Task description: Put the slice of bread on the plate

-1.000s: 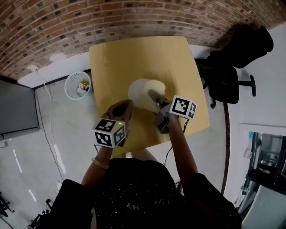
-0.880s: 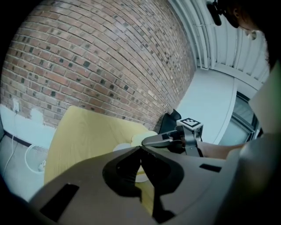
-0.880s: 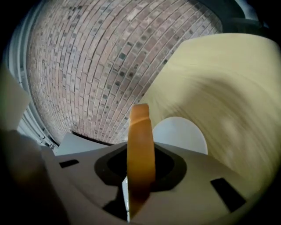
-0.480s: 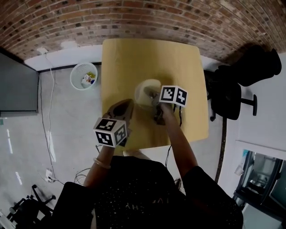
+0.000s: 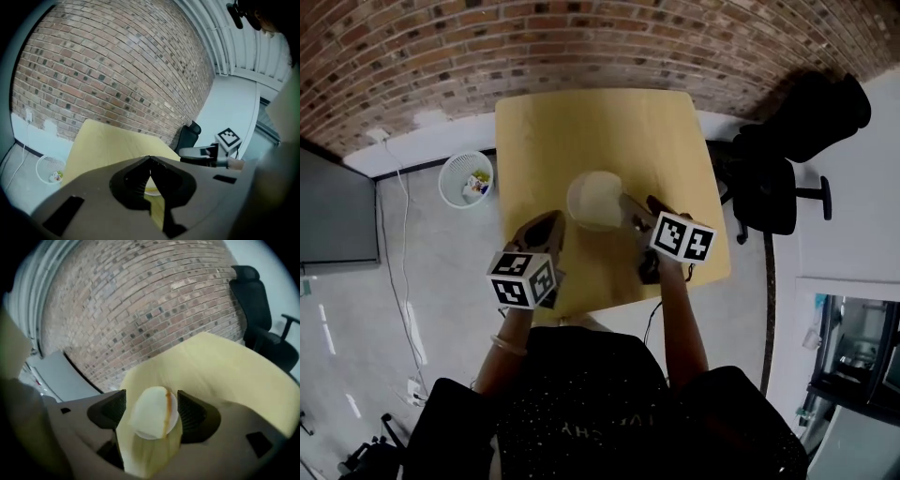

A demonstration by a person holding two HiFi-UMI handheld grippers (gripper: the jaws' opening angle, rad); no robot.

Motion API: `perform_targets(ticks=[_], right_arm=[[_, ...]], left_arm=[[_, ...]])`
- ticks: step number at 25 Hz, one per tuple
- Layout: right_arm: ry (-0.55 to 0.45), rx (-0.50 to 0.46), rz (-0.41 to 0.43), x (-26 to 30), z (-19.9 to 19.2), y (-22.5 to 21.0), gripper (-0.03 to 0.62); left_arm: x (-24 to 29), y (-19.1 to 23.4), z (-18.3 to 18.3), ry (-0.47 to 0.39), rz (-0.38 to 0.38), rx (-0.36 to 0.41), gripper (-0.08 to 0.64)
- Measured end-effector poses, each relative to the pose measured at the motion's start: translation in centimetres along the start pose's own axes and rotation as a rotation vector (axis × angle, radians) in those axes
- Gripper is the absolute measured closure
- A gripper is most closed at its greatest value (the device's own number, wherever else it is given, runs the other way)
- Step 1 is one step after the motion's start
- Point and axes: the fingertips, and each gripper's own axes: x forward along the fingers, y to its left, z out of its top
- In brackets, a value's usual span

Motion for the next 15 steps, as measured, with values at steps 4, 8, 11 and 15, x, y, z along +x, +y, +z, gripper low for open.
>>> perform_targets(ticks=[4, 8, 11, 15], right_arm=[[-0.302, 0.110, 0.225, -6.4, 1.0, 5.0, 0.581], [-0.352, -0.060, 0.193, -8.0, -0.1, 7.7, 0.581], [-0.372, -0.149, 0.137, -8.3, -0.3, 8.2, 0.581], [-0.372, -0.187, 0.117, -8.2, -0.1, 8.2, 0.581]], left_arm=[[-0.2, -1.8, 0.5, -0.009, -0.017, 0.053, 0.549], [-0.4, -3.6, 1.1, -0.041, -0.032, 0.093, 0.549], [-0.5, -4.5, 1.4, -0.054, -0.044, 0.114, 0.549], [-0.6, -4.6, 1.6, -0.050, -0.055, 0.121, 0.549]])
